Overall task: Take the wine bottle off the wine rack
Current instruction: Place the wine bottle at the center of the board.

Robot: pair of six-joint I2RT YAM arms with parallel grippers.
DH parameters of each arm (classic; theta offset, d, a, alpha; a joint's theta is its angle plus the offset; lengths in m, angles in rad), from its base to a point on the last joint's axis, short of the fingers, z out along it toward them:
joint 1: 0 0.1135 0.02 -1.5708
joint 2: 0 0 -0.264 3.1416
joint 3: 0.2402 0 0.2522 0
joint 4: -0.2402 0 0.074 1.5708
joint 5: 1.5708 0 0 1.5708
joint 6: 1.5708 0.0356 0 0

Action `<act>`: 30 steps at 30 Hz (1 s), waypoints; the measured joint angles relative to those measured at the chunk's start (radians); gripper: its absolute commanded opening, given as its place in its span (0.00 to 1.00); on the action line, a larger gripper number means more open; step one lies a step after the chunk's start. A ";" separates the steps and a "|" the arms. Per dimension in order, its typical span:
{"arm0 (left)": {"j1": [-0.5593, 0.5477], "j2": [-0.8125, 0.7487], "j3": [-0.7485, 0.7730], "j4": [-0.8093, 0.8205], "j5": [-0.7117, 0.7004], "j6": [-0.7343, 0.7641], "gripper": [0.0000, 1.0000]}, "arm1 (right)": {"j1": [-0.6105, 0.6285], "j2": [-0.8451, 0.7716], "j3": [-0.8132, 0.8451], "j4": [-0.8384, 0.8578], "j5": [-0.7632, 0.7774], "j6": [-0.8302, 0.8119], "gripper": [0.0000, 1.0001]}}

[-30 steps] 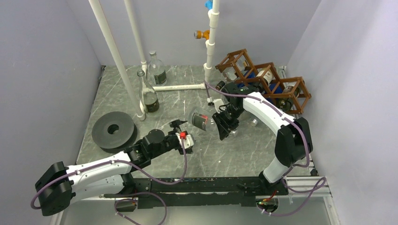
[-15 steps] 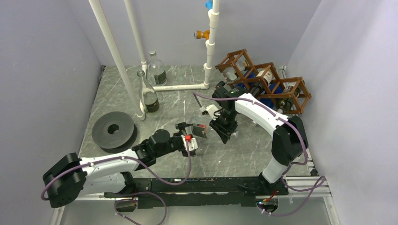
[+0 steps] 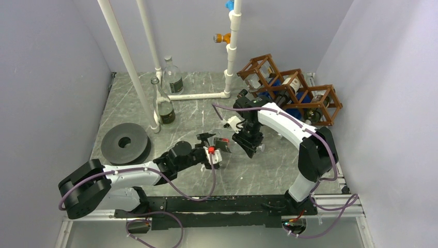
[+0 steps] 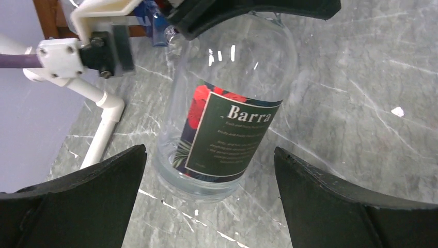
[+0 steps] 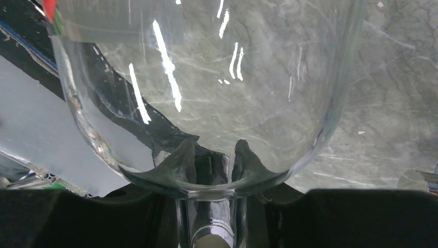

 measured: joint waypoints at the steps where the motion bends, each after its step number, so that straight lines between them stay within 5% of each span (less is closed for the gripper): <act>1: 0.007 -0.001 -0.011 0.033 0.000 -0.017 0.99 | 0.002 0.002 0.000 -0.003 0.006 -0.002 0.00; 9: 0.093 -0.016 -0.114 0.156 0.053 -0.199 0.99 | 0.007 0.015 0.013 -0.023 0.049 -0.015 0.05; 16: 0.264 -0.017 -0.169 0.286 0.164 -0.482 0.97 | 0.021 0.019 0.014 -0.027 0.076 -0.026 0.11; 30: 0.397 0.061 -0.164 0.373 0.304 -0.988 0.93 | 0.038 0.044 0.035 -0.033 0.096 -0.037 0.23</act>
